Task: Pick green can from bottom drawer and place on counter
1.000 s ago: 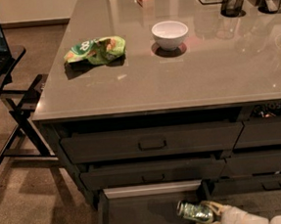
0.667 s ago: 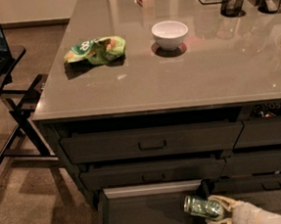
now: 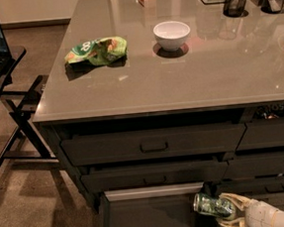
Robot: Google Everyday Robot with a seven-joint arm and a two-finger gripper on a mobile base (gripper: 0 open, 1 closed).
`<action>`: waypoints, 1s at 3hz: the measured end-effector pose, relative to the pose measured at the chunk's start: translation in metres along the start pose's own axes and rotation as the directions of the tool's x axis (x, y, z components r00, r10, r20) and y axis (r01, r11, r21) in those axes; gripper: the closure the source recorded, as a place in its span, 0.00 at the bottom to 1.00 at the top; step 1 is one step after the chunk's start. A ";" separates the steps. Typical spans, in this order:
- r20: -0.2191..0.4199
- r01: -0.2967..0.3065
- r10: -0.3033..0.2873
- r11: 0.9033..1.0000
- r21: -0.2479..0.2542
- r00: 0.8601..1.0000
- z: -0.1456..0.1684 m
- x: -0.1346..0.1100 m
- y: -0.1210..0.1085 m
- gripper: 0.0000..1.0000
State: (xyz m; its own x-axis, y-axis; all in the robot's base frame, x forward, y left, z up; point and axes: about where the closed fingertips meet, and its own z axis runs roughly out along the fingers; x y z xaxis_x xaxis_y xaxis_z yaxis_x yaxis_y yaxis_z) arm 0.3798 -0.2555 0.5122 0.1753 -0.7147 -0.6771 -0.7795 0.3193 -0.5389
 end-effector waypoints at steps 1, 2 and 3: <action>0.003 0.055 -0.054 0.998 -0.020 0.999 -0.008 -0.019 -0.007 1.00; -0.007 0.215 -0.215 0.976 -0.039 0.977 -0.033 -0.076 -0.029 1.00; -0.018 0.415 -0.415 0.909 -0.031 0.909 -0.066 -0.154 -0.070 1.00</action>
Offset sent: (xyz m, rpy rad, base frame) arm -0.0110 0.0522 0.2179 -0.3775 -0.2802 0.2661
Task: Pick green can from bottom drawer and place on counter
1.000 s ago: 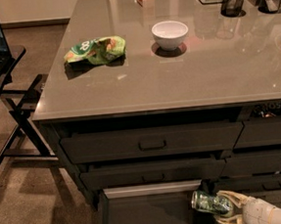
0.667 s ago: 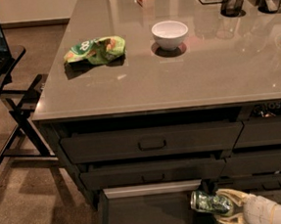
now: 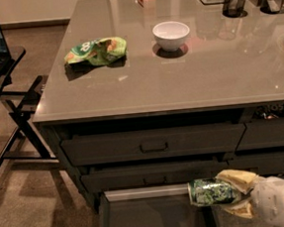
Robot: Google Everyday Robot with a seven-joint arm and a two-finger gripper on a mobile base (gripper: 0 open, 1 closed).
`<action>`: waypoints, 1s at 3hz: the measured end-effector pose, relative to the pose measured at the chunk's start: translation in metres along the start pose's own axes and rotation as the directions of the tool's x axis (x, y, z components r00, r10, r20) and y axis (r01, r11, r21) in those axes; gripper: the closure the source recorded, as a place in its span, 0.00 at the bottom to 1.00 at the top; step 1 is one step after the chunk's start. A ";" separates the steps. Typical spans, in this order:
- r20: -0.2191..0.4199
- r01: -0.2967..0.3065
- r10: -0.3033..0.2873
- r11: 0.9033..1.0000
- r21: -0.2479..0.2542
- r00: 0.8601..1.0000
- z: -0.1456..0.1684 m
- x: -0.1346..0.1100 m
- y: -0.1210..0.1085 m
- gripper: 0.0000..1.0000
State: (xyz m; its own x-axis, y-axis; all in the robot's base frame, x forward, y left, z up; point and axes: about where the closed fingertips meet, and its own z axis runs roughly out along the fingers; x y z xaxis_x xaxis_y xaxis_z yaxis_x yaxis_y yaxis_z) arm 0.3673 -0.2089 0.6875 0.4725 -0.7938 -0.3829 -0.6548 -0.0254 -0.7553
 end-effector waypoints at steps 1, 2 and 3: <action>0.063 0.062 -0.066 0.996 0.060 0.996 -0.028 -0.033 -0.070 1.00; 0.063 0.062 -0.066 0.996 0.060 0.996 -0.028 -0.033 -0.070 1.00; 0.008 0.092 -0.093 0.995 0.047 0.996 -0.028 -0.031 -0.080 1.00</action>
Offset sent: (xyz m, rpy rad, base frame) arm 0.0100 0.0129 0.0660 0.0241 -0.0672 0.0564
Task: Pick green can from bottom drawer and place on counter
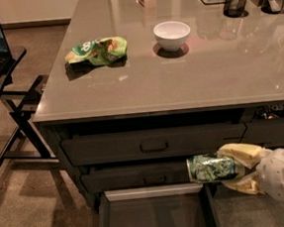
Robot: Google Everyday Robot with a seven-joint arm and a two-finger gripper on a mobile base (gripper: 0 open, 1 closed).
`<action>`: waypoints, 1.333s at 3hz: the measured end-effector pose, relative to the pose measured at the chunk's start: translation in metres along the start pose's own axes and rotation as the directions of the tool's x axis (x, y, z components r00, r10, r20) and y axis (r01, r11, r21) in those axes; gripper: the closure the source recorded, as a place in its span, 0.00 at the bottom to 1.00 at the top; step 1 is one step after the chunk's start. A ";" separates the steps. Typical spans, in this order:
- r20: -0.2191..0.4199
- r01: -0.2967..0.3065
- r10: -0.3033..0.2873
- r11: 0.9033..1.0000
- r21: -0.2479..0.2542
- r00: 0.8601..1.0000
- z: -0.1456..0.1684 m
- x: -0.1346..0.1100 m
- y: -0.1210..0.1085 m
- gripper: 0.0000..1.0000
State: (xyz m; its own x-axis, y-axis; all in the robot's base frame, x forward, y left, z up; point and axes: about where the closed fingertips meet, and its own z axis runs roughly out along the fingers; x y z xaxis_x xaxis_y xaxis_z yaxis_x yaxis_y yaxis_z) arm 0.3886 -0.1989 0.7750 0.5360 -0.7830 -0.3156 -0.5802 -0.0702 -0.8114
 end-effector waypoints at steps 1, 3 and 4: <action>-0.073 0.076 -0.078 0.997 -0.033 0.994 0.001 -0.006 -0.055 1.00; -0.082 0.120 -0.126 0.990 -0.078 0.989 0.014 -0.024 -0.188 1.00; 0.016 0.039 -0.038 0.999 -0.036 0.999 0.042 -0.031 -0.217 1.00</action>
Offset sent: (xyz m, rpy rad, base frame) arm 0.1260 0.0510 0.1959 -0.2633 -0.0610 0.0186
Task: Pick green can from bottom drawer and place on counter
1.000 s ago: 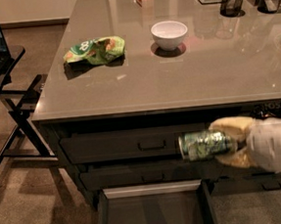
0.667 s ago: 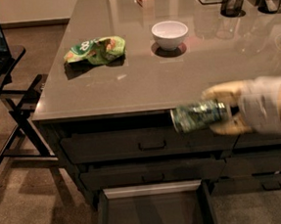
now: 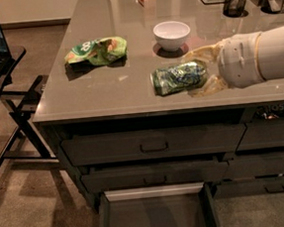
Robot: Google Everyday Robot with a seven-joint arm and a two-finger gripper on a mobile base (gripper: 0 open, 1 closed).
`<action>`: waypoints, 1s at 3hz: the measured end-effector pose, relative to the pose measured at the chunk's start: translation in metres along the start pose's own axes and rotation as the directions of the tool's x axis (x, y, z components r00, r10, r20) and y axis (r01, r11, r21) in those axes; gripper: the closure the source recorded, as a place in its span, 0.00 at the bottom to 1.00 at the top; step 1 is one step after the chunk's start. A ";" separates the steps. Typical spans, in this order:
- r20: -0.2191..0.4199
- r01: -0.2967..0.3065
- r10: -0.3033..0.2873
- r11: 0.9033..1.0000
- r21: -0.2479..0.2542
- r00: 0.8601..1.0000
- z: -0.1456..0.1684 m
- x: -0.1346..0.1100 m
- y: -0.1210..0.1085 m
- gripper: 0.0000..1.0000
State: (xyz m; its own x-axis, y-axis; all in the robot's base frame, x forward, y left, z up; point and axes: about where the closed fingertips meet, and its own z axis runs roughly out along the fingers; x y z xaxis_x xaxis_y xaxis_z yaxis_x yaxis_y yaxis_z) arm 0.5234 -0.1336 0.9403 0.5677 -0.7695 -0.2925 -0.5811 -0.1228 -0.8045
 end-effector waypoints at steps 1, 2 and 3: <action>0.093 -0.103 0.099 0.994 0.036 0.991 0.026 -0.003 -0.010 1.00; 0.093 -0.103 0.100 0.994 0.036 0.991 0.027 -0.003 -0.010 1.00; 0.112 -0.115 0.111 0.993 0.029 0.988 0.041 0.002 -0.020 1.00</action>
Offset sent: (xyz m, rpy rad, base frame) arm 0.0170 0.0175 -0.0030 0.1175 0.0357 0.0078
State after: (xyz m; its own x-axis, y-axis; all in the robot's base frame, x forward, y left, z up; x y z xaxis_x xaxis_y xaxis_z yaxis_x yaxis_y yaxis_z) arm 0.5598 -0.1067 0.9350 0.5613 -0.7036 -0.4359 -0.6251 -0.0152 -0.7804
